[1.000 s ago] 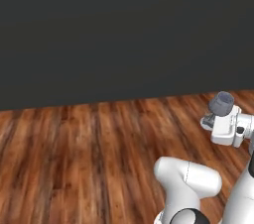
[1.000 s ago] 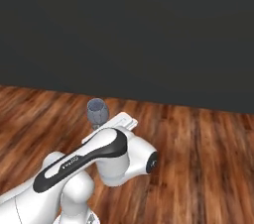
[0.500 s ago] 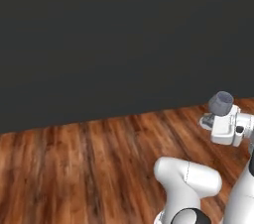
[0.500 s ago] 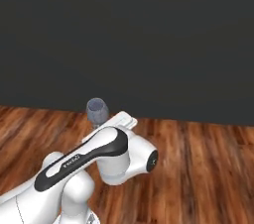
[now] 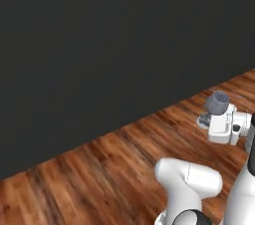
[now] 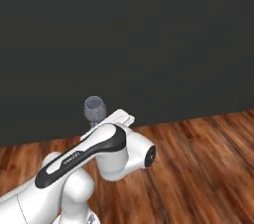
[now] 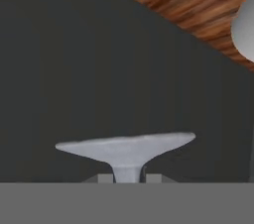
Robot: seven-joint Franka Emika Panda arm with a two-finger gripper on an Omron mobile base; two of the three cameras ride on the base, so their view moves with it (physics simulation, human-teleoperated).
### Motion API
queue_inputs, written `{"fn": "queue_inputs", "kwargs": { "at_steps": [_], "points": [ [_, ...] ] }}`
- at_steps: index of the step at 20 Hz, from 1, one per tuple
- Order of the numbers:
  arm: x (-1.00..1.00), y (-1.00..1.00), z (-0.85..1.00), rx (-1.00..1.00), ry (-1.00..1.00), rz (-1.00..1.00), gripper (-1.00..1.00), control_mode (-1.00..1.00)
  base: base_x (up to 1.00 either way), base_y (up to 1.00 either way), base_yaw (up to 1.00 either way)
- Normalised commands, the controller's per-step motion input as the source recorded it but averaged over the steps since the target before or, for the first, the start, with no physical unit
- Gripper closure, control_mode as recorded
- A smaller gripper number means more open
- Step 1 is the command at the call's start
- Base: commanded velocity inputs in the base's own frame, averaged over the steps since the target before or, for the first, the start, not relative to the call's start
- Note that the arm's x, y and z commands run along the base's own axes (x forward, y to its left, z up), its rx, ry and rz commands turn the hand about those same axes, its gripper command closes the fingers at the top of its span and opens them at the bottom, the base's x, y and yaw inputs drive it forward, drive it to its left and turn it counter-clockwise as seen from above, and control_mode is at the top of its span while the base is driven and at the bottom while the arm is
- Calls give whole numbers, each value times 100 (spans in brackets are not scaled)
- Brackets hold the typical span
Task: Retrieve the wine glasses from the counter and place one next to each plate.
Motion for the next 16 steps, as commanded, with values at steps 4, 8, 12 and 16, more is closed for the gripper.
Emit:
{"fn": "queue_inputs", "kwargs": {
  "at_steps": [4,8,12,16],
  "points": [
    [0,0,0,0,0,0,100,100,100,68,-64],
    [0,0,0,0,0,0,100,100,100,67,-49],
    [0,0,0,0,0,0,100,100,100,17,-35],
    [0,0,0,0,0,0,100,100,100,0,-29]
  ]
}}
